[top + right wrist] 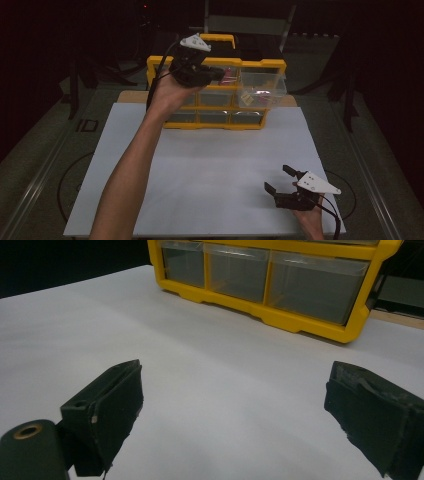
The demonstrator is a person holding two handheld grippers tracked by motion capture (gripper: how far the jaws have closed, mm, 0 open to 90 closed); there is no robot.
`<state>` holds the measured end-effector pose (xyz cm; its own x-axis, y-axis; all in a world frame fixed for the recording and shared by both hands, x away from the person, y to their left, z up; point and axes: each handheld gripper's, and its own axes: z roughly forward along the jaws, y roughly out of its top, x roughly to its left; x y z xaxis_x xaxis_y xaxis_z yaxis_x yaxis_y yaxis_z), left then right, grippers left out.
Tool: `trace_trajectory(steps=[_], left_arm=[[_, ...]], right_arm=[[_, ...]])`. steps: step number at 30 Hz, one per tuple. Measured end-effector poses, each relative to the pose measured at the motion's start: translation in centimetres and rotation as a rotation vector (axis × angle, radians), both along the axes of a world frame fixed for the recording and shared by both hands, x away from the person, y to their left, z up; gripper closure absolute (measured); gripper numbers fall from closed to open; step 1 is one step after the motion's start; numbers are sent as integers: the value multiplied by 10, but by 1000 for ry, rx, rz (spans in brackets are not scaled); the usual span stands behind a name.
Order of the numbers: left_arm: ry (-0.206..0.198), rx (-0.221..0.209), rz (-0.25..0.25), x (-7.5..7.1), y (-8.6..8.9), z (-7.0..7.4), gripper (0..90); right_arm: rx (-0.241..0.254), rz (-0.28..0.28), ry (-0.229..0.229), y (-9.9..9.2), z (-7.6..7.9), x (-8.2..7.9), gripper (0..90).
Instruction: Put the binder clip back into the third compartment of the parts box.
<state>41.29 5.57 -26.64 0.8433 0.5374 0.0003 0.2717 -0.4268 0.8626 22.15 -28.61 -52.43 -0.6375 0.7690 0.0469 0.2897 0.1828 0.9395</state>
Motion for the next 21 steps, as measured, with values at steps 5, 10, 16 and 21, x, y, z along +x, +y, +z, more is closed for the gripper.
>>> trace_trajectory(steps=[5, 10, 16, 21], left_arm=[[4, 0, -5, 10, -15, 7, 843], [18, 12, -30, 18, -44, 9, 843], [83, -9, -59, 28, -63, 0, 830], [89, 28, 33, 29, -61, -10, 209]], right_arm=[[0, 3, -1, 1, 0, 0, 83], [3, 4, -1, 1, 0, 0, 83], [4, 6, -3, 2, 0, 0, 83], [10, 0, -2, 0, 0, 0, 83]])
